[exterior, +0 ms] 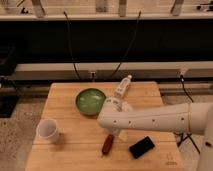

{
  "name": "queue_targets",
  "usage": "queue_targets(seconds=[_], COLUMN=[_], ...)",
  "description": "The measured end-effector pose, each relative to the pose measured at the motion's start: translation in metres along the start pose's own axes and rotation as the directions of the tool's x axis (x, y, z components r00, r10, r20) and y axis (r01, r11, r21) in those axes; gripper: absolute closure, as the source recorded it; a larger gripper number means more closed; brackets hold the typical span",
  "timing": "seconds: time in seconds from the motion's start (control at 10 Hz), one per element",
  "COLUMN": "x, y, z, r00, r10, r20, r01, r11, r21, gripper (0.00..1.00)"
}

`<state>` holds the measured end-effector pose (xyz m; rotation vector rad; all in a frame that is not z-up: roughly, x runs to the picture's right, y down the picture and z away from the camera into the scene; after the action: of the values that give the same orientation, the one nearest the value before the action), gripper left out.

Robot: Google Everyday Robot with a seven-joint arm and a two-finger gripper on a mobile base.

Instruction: Place the pepper in the ceramic bowl

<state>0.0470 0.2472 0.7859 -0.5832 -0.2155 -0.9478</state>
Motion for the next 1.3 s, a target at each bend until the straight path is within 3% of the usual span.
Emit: queue_targets(seconds=[0.5,0.7,1.0,1.3], x=[0.006,0.004,-0.002,-0.001], y=[-0.004,-0.004,-0.002,-0.004], z=[-0.003,-0.008,0.003,-0.001], r00=[1.0,1.0,0.999,0.999], r10=[0.004,-0.009,-0.036,-0.04], r20=[-0.003,0.004,0.011,0.015], r01=[-0.004,0.009,0.036,0.04], r11=[1.0,1.0,0.999,0.999], r21=[0.015,0.017,0.014,0.023], gripper=[0.25,0.2,0.2,0.2])
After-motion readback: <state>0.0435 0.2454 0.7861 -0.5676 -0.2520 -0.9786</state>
